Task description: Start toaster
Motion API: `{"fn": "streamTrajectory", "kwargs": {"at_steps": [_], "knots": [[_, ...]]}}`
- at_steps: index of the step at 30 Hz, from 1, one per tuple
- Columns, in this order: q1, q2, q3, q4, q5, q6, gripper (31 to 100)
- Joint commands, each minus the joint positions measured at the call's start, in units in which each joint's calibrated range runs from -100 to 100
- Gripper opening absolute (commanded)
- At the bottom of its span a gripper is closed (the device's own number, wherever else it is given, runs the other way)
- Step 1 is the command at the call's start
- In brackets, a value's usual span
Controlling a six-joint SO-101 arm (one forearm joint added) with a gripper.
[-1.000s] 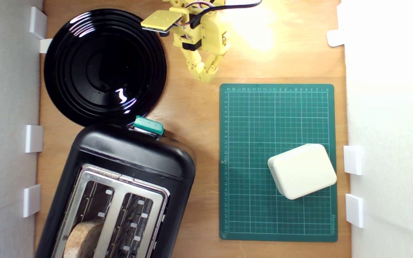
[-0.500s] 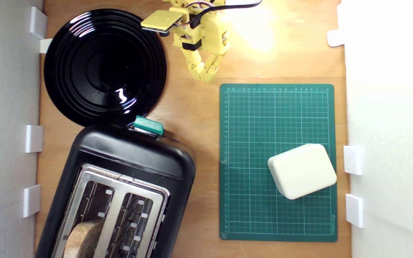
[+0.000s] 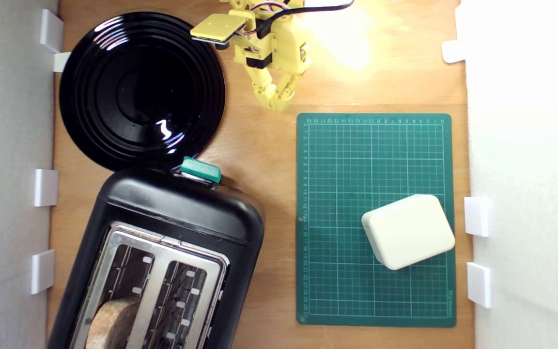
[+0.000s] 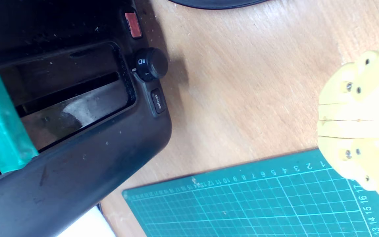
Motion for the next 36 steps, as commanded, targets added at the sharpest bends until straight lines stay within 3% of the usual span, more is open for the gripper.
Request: {"fn": "streamTrajectory", "kwargs": {"at_steps": [1, 14, 21, 26, 30, 36], "knots": [[-0.33, -0.34, 0.28, 0.53, 0.75, -0.22, 31.4], [2.05, -0.17, 0.28, -0.22, 0.75, 0.15, 31.4], [5.31, 1.75, -1.17, 5.5, 0.5, 0.36, 31.4], [5.86, 12.07, -11.17, 5.78, 0.84, 2.56, 31.3], [5.94, 22.06, -22.07, 8.88, 0.92, 2.25, 31.3], [6.02, 33.64, -36.52, 17.6, 4.35, 2.19, 31.3]]}}
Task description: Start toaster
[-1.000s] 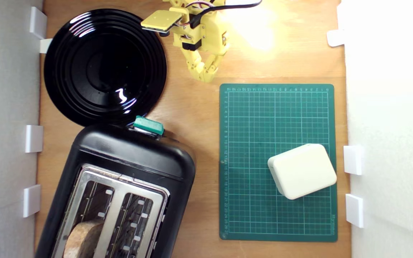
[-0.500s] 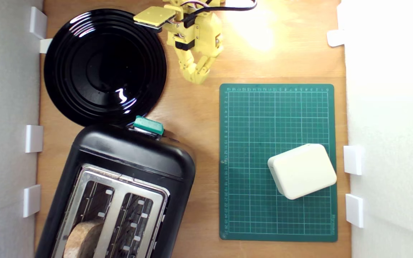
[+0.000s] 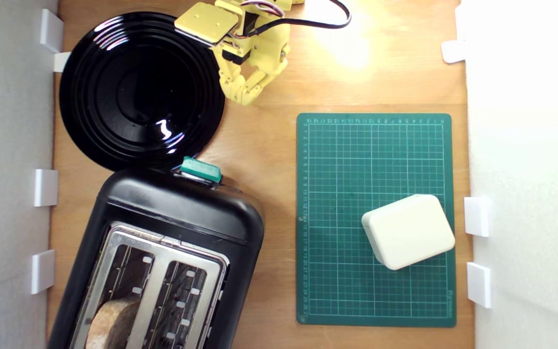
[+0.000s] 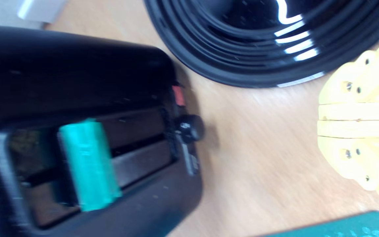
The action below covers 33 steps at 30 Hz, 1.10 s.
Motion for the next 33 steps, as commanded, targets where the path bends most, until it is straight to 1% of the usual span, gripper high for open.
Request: {"fn": "streamTrajectory", "kwargs": {"at_steps": [1, 5, 9, 12, 15, 17, 20, 22, 24, 29, 33], "knots": [[0.24, 7.12, -13.02, 5.44, 3.85, 0.41, 31.3], [0.0, 10.62, -23.83, 9.75, 9.07, 1.19, 31.3], [0.08, 12.54, -32.92, 9.47, 13.1, 6.8, 31.3], [0.16, 14.37, -37.46, 9.75, 13.44, 10.42, 31.3], [1.43, 17.53, -41.55, 9.47, 13.27, 11.63, 31.3], [2.78, 20.36, -44.37, 9.47, 13.01, 11.57, 31.3], [3.57, 24.86, -49.18, 9.47, 12.93, 11.47, 31.3], [4.28, 27.27, -52.09, 9.28, 12.93, 10.89, 31.3], [5.0, 29.36, -54.27, 7.97, 12.16, 10.0, 31.3], [6.27, 32.85, -54.54, 5.44, 6.16, 9.53, 31.3], [8.25, 35.6, -54.54, 3.37, -0.78, 8.64, 31.3]]}}
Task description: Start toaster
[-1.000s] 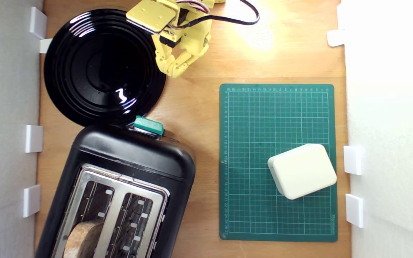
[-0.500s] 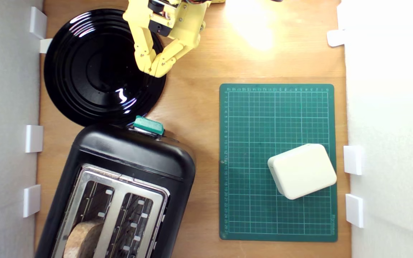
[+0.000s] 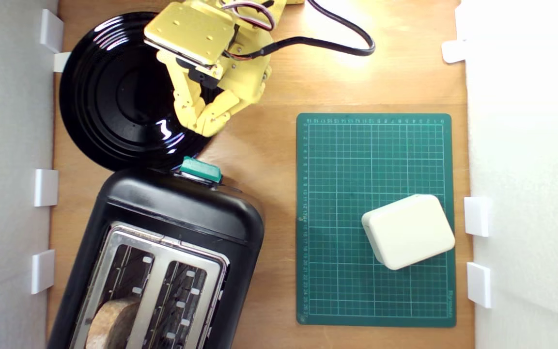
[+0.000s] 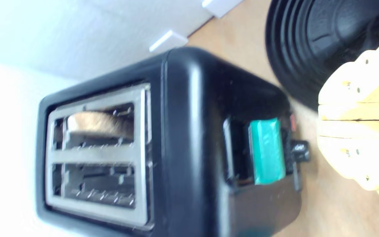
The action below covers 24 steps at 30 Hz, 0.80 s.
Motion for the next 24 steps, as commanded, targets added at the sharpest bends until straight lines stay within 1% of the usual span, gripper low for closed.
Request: {"fn": "streamTrajectory", "kwargs": {"at_steps": [1, 5, 10, 24], "knots": [[2.24, 1.25, -3.29, -0.96, -7.77, -1.37, 31.3], [2.32, 3.08, -3.38, -0.96, -13.08, -1.63, 31.3], [2.32, 4.08, -3.38, -0.96, -16.68, -1.58, 31.3], [2.32, 8.41, -3.29, -0.77, -17.02, -1.21, 31.3]]}}
